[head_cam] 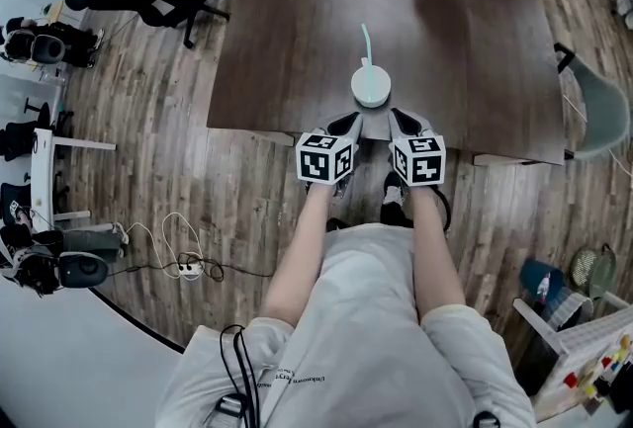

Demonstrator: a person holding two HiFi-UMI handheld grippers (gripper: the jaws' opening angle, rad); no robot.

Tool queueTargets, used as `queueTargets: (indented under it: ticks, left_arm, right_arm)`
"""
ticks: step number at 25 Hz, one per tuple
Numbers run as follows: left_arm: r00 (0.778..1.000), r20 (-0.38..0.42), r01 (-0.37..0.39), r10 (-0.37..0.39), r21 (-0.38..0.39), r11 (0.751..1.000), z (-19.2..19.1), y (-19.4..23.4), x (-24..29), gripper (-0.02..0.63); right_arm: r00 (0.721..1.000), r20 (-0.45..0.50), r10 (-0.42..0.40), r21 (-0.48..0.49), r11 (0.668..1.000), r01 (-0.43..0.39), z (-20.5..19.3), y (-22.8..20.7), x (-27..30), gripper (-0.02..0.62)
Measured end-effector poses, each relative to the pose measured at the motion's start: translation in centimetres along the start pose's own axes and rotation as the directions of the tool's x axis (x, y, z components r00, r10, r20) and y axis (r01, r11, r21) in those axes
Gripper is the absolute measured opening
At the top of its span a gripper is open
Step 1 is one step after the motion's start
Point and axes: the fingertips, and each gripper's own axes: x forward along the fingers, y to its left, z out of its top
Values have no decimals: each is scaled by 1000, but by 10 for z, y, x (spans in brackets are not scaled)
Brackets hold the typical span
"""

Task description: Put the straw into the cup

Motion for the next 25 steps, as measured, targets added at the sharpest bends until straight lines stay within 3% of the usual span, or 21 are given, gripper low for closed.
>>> queueTargets:
  ticks: [25]
  left_arm:
    - [999,4,48,-48,50,998,-20,-10,-25,2]
  right_arm:
    - [996,48,-79,16,997,79,-19,15,-40,23]
